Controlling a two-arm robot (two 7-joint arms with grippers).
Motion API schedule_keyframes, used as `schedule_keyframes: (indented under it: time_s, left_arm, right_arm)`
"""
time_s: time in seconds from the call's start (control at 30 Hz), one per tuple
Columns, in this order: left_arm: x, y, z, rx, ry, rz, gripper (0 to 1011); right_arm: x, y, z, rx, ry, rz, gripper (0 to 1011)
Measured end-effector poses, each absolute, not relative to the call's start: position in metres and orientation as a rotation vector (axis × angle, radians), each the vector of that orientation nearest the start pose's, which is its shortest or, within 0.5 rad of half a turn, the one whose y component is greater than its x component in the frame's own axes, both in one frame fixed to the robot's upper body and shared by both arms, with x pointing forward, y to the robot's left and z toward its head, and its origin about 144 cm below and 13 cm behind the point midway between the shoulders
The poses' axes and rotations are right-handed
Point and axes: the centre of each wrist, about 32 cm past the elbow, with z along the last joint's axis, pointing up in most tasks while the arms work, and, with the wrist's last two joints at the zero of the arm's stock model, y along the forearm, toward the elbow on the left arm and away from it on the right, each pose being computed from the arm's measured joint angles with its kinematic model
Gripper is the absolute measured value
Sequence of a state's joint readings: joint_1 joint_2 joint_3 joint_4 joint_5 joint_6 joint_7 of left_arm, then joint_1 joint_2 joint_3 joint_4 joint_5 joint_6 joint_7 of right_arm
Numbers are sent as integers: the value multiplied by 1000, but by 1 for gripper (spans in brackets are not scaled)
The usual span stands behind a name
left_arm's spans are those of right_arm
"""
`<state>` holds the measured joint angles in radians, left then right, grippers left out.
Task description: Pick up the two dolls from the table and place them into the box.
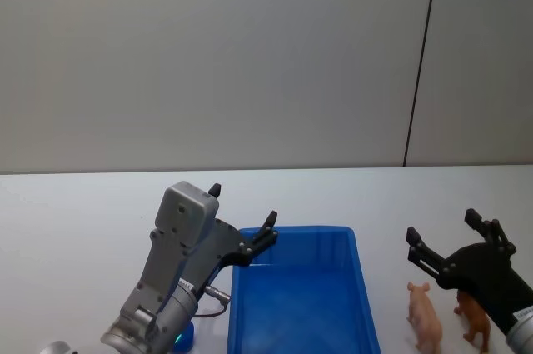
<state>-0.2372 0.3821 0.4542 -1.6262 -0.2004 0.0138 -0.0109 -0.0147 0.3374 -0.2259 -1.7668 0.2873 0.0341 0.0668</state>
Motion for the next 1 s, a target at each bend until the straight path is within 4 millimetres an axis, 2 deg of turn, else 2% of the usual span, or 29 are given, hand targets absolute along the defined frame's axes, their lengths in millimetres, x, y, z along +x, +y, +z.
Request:
schedule_keyframes:
  time_s: [0.73,1.0]
  left_arm:
    - [492,198,1204,61,-268,1124,1001]
    - [492,198,1204,61,-268,1124,1001]
  right_arm:
    - [443,-238,1189,26,-75,-1230,1001]
    - [442,-246,1188,23,-60,-1243,1001]
